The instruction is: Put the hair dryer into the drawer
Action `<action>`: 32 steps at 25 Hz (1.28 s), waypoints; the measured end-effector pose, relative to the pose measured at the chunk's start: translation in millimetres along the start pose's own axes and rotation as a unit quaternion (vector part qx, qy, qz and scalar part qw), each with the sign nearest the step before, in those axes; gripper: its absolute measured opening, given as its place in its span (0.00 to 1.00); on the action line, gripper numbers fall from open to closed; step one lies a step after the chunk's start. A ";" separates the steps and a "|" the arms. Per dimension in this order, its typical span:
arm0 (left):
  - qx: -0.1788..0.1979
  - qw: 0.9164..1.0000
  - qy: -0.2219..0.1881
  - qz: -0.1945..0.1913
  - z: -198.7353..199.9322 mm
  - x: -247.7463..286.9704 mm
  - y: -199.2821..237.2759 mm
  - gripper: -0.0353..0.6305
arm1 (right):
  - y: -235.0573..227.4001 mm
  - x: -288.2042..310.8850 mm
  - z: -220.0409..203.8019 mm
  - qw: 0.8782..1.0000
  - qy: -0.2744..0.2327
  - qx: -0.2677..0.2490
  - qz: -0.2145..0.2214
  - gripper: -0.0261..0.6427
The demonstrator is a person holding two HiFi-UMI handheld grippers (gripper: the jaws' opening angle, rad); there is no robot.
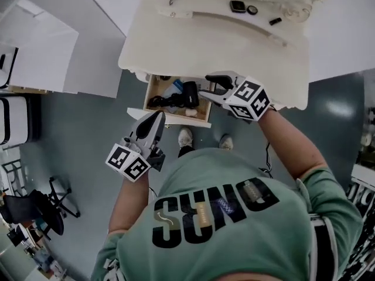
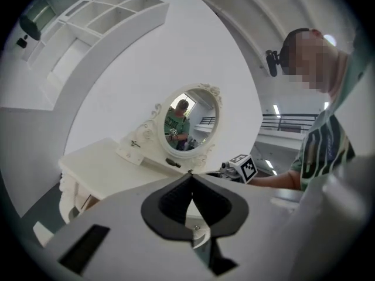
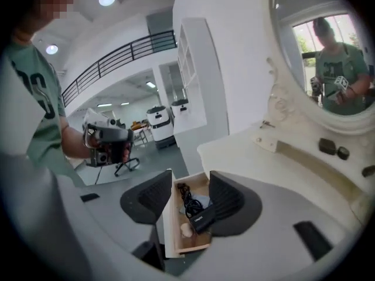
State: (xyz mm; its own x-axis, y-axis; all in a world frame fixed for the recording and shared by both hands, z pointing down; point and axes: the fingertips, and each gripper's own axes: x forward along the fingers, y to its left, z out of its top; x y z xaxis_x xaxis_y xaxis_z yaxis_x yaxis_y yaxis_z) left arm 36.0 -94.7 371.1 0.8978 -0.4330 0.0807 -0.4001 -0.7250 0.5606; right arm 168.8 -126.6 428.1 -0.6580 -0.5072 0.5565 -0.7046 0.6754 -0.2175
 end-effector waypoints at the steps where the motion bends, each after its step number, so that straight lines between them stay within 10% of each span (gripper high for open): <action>1: 0.007 1.000 0.003 -0.013 2.7 13.4 -12.0 0.07 | -5.6 -25.8 4.3 1.000 -0.024 0.011 -0.010 0.32; 16: 0.093 0.980 0.038 -0.170 26.8 170.2 -176.7 0.07 | -46.2 -337.6 -23.2 0.942 -0.243 0.097 -0.210 0.16; 26: 0.114 0.973 0.039 -0.198 22.4 200.8 -225.6 0.07 | -49.6 -415.7 -45.2 0.905 -0.312 0.130 -0.257 0.03; 32: 0.109 0.974 0.037 -0.197 8.5 201.5 -233.7 0.07 | -47.1 -421.7 -56.6 0.906 -0.317 0.137 -0.245 0.03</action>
State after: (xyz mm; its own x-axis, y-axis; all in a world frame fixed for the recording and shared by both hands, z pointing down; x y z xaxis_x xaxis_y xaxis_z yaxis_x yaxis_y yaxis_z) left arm 308.8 -17.1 249.4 0.9971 -0.0635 -0.0411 -0.0438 -0.9273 0.3718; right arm 494.4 85.7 249.0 -0.2075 -0.9743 0.0871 -0.9360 0.1719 -0.3071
